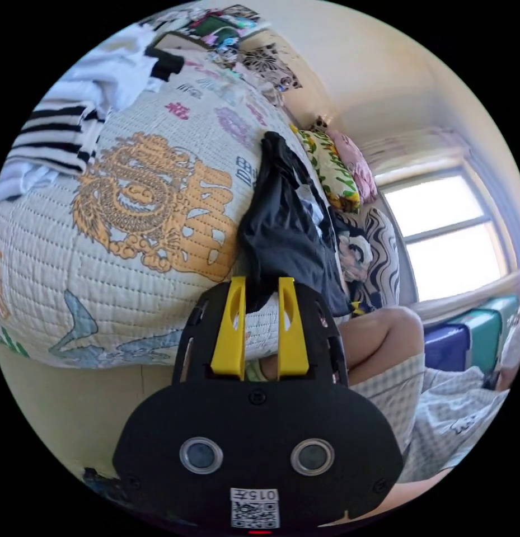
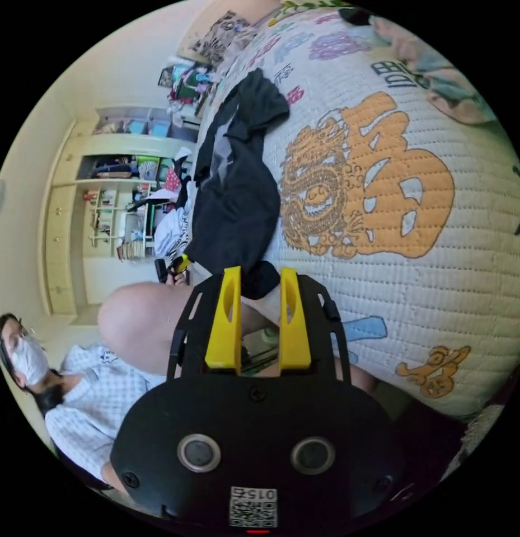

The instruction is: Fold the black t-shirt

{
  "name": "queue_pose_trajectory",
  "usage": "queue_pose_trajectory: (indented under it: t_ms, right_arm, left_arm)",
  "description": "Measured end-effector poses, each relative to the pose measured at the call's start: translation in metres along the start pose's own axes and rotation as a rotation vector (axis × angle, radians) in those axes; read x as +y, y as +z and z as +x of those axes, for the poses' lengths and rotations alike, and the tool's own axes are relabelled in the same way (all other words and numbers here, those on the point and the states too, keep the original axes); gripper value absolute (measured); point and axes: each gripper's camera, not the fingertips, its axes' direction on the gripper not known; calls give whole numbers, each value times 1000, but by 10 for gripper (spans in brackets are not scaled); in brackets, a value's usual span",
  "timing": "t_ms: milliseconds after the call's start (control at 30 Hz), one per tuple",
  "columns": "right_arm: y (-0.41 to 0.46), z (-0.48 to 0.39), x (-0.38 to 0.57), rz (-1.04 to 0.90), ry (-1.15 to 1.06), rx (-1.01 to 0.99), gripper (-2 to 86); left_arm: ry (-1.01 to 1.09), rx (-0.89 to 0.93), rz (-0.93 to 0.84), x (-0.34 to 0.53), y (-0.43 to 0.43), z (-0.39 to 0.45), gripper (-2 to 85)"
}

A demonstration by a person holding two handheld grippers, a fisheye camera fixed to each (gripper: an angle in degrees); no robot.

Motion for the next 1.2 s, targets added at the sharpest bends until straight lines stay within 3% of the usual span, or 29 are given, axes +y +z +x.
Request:
queue_pose_trajectory:
  t_ms: [100,167,233,367,433,500,600,833,933,1067,1200]
  right_arm:
    - [7,-10,-4,-62,-104,-47,56]
    - [20,-18,-8,-198,-134,0,24]
    - [26,-26,-9,-293,-133,-24,14]
    - [-2,-42,-5,-216,-82,-354,4]
    - [-16,-40,-8,-148,-47,-314,3]
    - [-19,-19,-15,-99,66,-173,2]
    - [4,11,-17,-136,195,-159,2]
    - [14,10,-4,-73,201,-191,8]
    - [8,1,-4,-32,187,-221,20]
    - [17,-26,-13,-178,93,71,67]
    - [32,-56,-6,-286,-78,181,92]
  left_arm:
    - [113,-6,-62,-4,9,12,86]
    - [228,-59,-269,-10,24,28,18]
    - [274,12,-372,-14,29,39,7]
    - [236,220,-261,-35,-4,54,-2]
    - [157,282,-244,-46,-7,45,-4]
    - [85,196,-252,-54,0,29,-4]
    - [-26,121,-343,-54,34,4,-5]
    - [-57,96,-284,-55,66,9,3]
    - [-56,157,-400,-76,85,15,20]
    - [40,-98,-706,-123,108,44,70]
    - [151,-261,-703,-165,106,79,75]
